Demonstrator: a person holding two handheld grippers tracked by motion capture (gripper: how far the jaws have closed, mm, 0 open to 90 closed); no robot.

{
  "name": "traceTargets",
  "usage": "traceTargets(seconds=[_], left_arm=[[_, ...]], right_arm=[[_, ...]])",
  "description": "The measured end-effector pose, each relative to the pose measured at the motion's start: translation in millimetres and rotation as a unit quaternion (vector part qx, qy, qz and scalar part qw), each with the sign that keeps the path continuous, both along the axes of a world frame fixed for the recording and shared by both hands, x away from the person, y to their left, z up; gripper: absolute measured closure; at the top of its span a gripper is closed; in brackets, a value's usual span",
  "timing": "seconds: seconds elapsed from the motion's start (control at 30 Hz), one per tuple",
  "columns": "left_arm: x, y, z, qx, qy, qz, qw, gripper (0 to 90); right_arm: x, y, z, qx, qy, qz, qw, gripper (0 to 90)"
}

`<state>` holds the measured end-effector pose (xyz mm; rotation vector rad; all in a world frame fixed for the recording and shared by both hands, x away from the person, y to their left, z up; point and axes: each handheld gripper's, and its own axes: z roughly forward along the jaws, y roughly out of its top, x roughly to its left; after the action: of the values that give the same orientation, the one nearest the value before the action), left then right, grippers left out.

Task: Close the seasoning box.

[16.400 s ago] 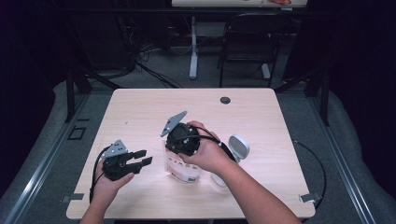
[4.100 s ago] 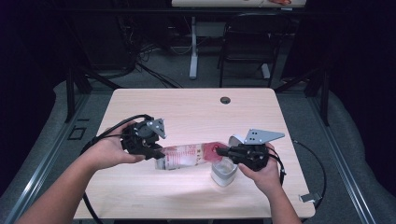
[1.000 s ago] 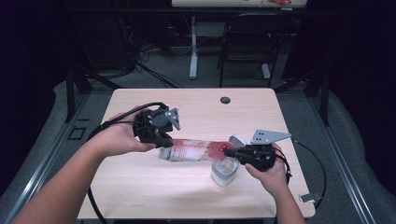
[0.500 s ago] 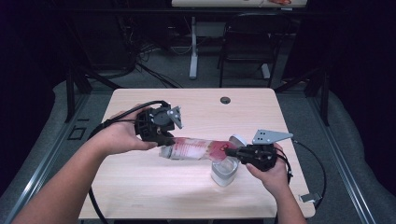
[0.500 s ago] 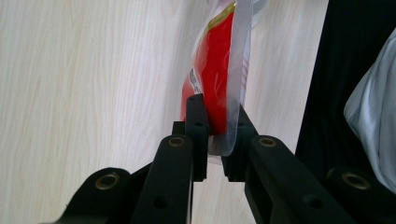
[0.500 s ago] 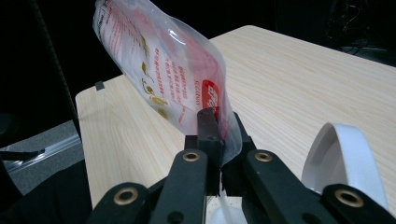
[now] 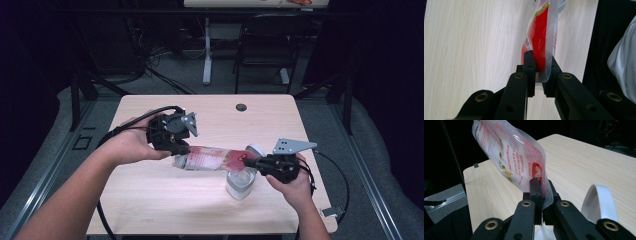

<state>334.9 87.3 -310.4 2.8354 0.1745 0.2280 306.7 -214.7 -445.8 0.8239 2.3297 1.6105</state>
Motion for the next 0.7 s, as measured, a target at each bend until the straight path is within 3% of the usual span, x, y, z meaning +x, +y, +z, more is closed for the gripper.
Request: traceTargets(seconds=[0.33,0.7], left_arm=[[1.3,-6.2,0.8,0.000,-0.001,-0.005,1.0000,83.7],[1.2,-7.3,1.3,-0.007,0.001,-0.005,1.0000,83.6]], right_arm=[[0.0,-2.0,-1.0,-0.023,0.002,-0.005,0.9997,89.0],[0.5,-3.1,-1.8,-0.024,0.005,-0.002,0.9997,88.9]])
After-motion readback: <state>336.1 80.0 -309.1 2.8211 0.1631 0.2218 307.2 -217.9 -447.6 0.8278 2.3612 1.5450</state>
